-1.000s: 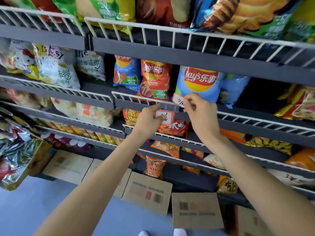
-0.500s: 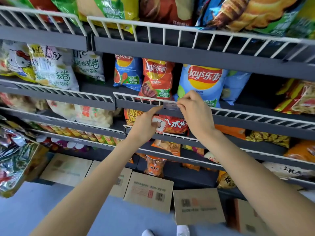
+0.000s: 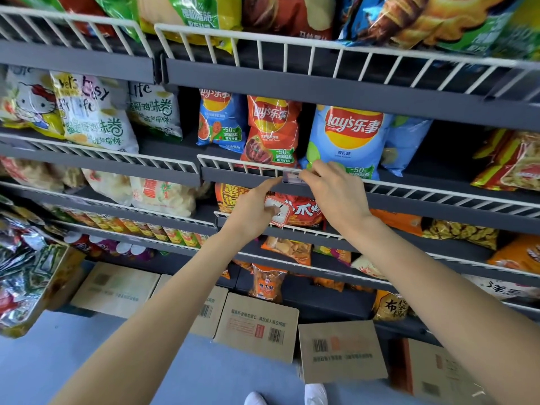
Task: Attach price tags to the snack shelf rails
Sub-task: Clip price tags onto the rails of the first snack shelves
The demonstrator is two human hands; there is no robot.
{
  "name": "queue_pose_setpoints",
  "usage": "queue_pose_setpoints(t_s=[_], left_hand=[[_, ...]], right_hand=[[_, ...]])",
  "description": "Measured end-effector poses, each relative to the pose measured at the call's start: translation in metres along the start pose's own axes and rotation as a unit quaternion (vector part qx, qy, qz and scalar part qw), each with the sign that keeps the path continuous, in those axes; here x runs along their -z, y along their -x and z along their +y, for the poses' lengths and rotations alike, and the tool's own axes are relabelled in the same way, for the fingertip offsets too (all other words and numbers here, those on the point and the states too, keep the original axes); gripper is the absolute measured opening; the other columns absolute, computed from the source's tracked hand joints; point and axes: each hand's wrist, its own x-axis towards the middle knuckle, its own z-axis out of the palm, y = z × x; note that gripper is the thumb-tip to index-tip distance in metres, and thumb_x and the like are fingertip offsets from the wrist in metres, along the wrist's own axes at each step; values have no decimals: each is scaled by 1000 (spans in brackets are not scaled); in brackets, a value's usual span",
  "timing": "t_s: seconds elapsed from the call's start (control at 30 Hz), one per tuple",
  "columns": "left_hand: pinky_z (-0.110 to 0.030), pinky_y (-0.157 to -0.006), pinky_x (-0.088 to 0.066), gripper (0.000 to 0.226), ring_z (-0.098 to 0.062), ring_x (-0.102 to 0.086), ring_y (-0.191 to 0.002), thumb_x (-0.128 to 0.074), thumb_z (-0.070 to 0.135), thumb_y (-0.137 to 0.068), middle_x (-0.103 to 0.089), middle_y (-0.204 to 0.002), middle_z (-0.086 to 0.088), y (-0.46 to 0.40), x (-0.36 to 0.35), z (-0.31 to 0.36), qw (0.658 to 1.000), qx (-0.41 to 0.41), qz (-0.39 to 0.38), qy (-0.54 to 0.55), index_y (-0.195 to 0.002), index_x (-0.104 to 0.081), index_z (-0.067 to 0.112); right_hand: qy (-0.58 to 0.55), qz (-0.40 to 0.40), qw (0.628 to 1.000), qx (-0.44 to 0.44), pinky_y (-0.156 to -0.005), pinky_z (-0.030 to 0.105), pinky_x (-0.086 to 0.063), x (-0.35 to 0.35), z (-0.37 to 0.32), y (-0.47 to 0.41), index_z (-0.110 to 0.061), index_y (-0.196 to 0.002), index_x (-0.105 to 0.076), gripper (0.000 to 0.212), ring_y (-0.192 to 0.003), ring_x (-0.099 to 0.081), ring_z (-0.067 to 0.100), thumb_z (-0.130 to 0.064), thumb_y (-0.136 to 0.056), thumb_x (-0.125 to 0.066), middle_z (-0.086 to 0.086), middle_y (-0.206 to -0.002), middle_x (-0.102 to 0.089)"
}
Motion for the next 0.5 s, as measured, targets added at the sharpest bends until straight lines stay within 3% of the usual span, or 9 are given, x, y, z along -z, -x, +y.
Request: queue_pose_setpoints(t_s=[0.1, 0.17, 0.33, 0.5], left_hand=[[-21, -69, -39, 58, -34, -57, -98, -52, 7, -93, -55, -126, -23, 0, 0, 1, 1000, -6, 3, 4, -144, -30, 24], [-23, -66, -39, 59, -37, -57, -101, -53, 6, -92, -55, -126, -25, -2, 0, 1, 1000, -10, 5, 8, -144, -30, 24], [-32, -80, -44, 59, -38, -54, -108, -53, 8, -93, -57, -124, -23, -4, 1, 0, 1000, -7, 5, 6, -144, -30, 24], [-28, -73, -44, 56, -37, -59, -104, -53, 8, -92, -61, -123, -16, -7, 1, 0, 1000, -17, 21, 3, -143, -34, 22]], right_hand=[[27, -9, 1000, 8, -41, 21, -27, 1, -1, 0, -9, -82, -69, 38, -64, -58, 27, 2, -50, -84, 8, -78, -60], [29, -8, 999, 9, -41, 20, -28, 1, -2, 1, -6, -81, -68, 37, -67, -58, 28, 4, -49, -84, 11, -84, -61], [63, -16, 998, 5, -40, 20, -24, -1, -6, 4, -6, -79, -69, 38, -67, -58, 24, 3, -46, -85, 8, -81, -60], [60, -17, 998, 4, -39, 22, -28, 0, -7, 0, -7, -79, -68, 39, -61, -58, 25, 5, -46, -85, 8, -74, -60]])
